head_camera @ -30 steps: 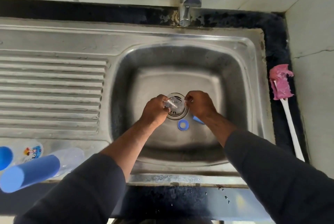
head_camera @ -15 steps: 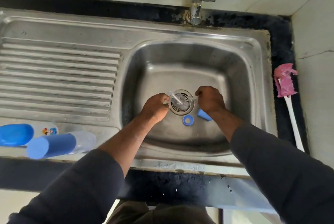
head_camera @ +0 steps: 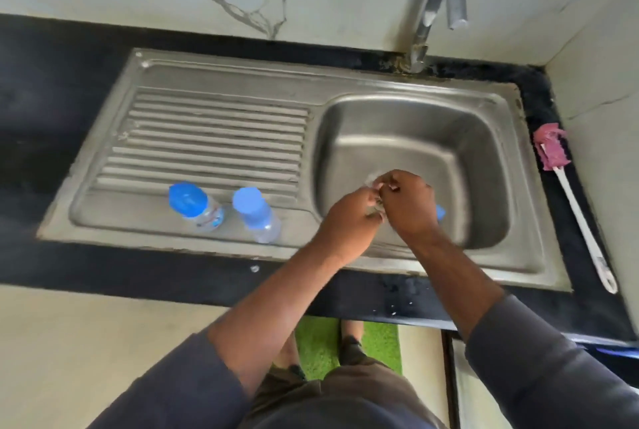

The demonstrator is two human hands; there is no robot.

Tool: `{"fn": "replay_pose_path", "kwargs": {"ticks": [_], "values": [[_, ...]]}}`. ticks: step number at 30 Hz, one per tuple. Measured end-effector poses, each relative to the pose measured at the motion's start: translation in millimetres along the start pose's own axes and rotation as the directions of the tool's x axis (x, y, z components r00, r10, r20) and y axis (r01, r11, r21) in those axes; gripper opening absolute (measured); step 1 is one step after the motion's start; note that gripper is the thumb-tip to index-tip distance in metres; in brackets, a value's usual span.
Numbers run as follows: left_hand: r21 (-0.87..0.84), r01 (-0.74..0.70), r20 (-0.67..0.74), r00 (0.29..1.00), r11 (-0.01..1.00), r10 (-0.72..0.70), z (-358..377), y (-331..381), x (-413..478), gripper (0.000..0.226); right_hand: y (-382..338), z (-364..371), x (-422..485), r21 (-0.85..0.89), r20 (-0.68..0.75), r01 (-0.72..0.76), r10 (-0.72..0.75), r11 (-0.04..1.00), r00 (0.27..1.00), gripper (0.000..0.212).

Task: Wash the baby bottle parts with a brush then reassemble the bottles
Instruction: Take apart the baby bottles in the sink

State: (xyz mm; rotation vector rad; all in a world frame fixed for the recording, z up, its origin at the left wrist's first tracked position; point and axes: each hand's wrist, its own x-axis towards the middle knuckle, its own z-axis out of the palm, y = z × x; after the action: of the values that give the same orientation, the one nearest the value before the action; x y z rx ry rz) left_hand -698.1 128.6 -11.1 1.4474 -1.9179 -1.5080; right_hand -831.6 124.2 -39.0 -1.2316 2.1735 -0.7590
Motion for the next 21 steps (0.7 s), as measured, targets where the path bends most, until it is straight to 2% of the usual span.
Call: {"fn": "replay_pose_path", "kwargs": {"ticks": [1, 3, 5, 7, 10, 14, 16, 19, 21], "values": [[-0.019, -0.006, 0.010, 1.000, 1.000, 0.006, -4, 0, -14, 0.035, -6, -1, -8, 0.024, -0.010, 0.011, -0.011, 1.000, 1.000, 0.025], [-0.039, -0.023, -0.030, 0.999, 0.999, 0.022, -44, -27, -66, 0.037, -47, 21, -47, 0.090, 0.001, 0.121, -0.122, 0.989, 0.993, 0.023], [-0.077, 0.005, -0.028, 1.000, 0.997, -0.007, -50, -38, -78, 0.032, -58, 23, -53, 0.154, 0.034, 0.153, -0.160, 0.976, 0.987, 0.027], [-0.135, 0.049, -0.055, 0.997, 0.990, -0.057, -64, -50, -95, 0.019, -72, 31, -68, 0.251, 0.092, 0.185, -0.214, 0.950, 0.973, 0.039], [-0.164, 0.084, -0.086, 0.991, 0.983, -0.099, -80, -61, -103, 0.011, -92, 39, -83, 0.413, 0.184, 0.172, -0.267, 0.895, 0.946, 0.060], [-0.111, 0.112, -0.100, 0.987, 0.987, -0.123, -100, -77, -115, 0.008, -107, 57, -98, 0.383, 0.242, 0.240, -0.347, 0.892, 0.906, 0.068], [-0.024, 0.174, -0.128, 0.976, 0.985, -0.175, -108, -86, -118, 0.020, -111, 66, -103, 0.360, 0.259, 0.274, -0.378, 0.892, 0.889, 0.064], [0.061, 0.288, -0.234, 0.935, 0.956, -0.267, -115, -97, -118, 0.030, -114, 75, -104, 0.305, 0.280, 0.313, -0.399, 0.900, 0.873, 0.057], [0.143, 0.329, -0.343, 0.901, 0.933, -0.266, -118, -99, -116, 0.032, -117, 79, -103, 0.283, 0.280, 0.328, -0.405, 0.901, 0.870, 0.051]]}}
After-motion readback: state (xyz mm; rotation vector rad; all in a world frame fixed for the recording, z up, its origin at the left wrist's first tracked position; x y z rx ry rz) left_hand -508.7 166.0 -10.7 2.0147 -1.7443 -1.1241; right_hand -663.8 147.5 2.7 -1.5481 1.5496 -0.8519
